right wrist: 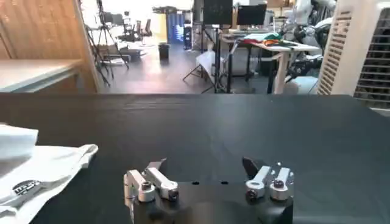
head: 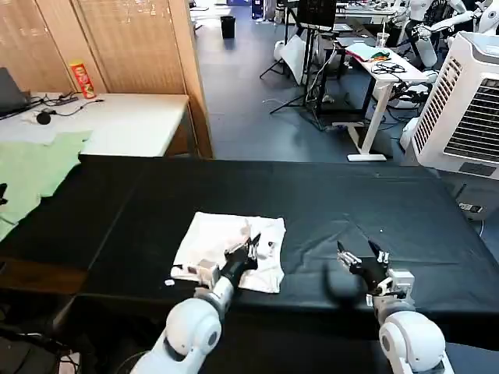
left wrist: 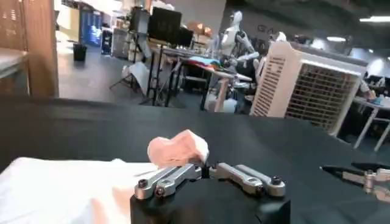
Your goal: Fold and organize the clothes.
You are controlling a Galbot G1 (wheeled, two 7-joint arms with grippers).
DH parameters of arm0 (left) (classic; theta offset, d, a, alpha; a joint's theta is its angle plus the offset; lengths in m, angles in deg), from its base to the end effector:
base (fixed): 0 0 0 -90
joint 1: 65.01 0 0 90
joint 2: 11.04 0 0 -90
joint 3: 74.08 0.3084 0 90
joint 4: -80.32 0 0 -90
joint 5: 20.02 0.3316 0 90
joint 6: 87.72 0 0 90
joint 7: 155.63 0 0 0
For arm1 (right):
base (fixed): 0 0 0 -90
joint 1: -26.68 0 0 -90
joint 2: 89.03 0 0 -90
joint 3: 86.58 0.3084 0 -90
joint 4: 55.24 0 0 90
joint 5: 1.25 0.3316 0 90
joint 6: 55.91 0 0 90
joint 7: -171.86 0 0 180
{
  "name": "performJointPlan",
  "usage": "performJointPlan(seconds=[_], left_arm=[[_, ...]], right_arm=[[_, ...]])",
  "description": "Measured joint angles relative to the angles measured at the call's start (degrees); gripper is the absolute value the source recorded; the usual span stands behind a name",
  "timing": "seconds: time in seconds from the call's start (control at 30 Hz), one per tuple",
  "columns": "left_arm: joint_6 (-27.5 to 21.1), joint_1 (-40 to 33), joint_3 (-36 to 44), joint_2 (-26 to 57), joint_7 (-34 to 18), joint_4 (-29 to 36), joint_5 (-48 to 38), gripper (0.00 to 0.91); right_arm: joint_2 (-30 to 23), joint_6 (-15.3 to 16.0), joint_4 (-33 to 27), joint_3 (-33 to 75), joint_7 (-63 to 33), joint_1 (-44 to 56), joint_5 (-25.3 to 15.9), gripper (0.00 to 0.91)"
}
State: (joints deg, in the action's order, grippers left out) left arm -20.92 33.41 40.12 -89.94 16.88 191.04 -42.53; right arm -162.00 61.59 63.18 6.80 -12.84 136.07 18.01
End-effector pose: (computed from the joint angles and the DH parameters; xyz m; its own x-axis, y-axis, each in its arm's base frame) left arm 0.2488 -0.0880 -0.2511 -0.8672 0.4155 0.2744 0.3576 0.9032 -0.2375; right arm 0.2285 -0.0605 -0.2277 -0.9463 -0.0192 0.3228 -0.0183 0.9998 0.0059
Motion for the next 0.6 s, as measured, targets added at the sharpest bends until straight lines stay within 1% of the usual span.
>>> performJointPlan(seconds=[0.1,0.27,0.37,0.5,0.6], left_arm=[[0.4,0.5,0.6,-1.1,0.4,-0.1,-0.5,0.878],[2.8,0.9,0.7,-3.3,0.7,0.4,-5.7,0.878],[3.6,1.0,-0.1,-3.4,0.8,1.4,-6.6,0.878],[4.3,1.4,-2.8,-0.7,1.0,4.3,-5.6,0.878],[4.6,2.2,-6.2,3.0,0.6,5.1,-4.8,0.878]], right_arm=[[0.5,-0.3,-0.1,-0.6,0.5,-0.6,0.1,0.878],[1.7,-0.9,-1.3,-2.7,2.1,-2.2,0.4,0.878],[2.5,-1.3,-2.3,-5.0,3.6,-3.9,0.9,0.878],[3.3,-1.9,-3.7,-9.1,6.2,-6.6,1.3,0.878],[3.4,-2.1,-5.5,-13.3,7.4,-9.4,0.7,0.878]])
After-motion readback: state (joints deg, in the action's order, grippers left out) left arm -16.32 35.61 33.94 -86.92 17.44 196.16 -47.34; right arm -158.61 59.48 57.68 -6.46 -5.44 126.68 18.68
